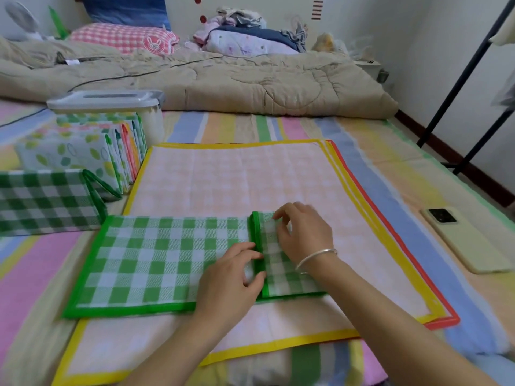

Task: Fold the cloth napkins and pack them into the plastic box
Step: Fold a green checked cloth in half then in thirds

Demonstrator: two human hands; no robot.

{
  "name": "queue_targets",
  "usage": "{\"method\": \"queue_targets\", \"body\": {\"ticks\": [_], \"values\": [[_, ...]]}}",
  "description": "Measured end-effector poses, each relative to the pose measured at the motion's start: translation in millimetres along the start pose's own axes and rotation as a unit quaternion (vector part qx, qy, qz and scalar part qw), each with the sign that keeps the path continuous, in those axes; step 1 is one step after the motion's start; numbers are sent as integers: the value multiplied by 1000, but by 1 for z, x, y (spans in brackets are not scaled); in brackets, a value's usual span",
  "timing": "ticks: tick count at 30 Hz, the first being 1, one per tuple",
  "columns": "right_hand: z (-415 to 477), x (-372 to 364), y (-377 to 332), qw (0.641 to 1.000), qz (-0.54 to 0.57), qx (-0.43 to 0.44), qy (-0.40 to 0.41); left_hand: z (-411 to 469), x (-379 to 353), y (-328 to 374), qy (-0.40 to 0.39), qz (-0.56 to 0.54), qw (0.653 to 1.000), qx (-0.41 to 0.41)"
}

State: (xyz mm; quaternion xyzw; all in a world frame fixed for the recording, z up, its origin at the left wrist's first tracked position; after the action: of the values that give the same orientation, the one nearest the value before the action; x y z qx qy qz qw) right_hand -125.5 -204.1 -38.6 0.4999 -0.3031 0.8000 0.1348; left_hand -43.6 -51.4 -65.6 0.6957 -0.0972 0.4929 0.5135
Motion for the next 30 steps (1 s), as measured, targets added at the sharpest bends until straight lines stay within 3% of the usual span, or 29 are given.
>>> {"method": "queue_targets", "body": {"ticks": [1, 5, 11, 16, 19, 22, 24, 27, 30], "values": [[-2, -1, 1, 998, -53, 36, 6, 0, 0, 1, -8, 8, 1000, 4], [-10, -28, 11, 976, -75, -18, -203, -2, -2, 4, -25, 18, 999, 9], [-7, -29, 20, 958, -115, -43, -258, 0, -6, 13, -38, 8, 999, 14], [0, -12, 23, 964, -156, -73, -201, 0, -21, 46, -48, 10, 999, 8], [5, -12, 14, 991, -39, 0, -132, -7, -31, 58, -57, -37, 998, 16], [4, -16, 6, 993, 101, 29, -52, -4, -19, 49, -83, -136, 986, 52], [3, -19, 3, 992, 119, 41, -5, 2, 6, 29, -66, -150, 982, 89], [0, -16, -13, 979, 54, 179, 79, 19, 55, -8, 70, -15, 997, 42], [-1, -22, -37, 952, -8, 304, 15, 47, 90, -44, 109, 104, 988, 22]]}}
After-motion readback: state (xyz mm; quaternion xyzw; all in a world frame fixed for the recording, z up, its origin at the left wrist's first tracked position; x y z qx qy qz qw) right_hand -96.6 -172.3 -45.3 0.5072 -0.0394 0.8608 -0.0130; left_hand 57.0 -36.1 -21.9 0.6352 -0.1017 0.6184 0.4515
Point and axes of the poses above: each hand's wrist, its own z-axis towards the middle knuckle, its own x-axis out of the back of the hand, y = z × x, the point moved 3 cm from there along z, towards the middle knuckle, and after that the axes turned 8 degrees about x, right-handed, at the moved point
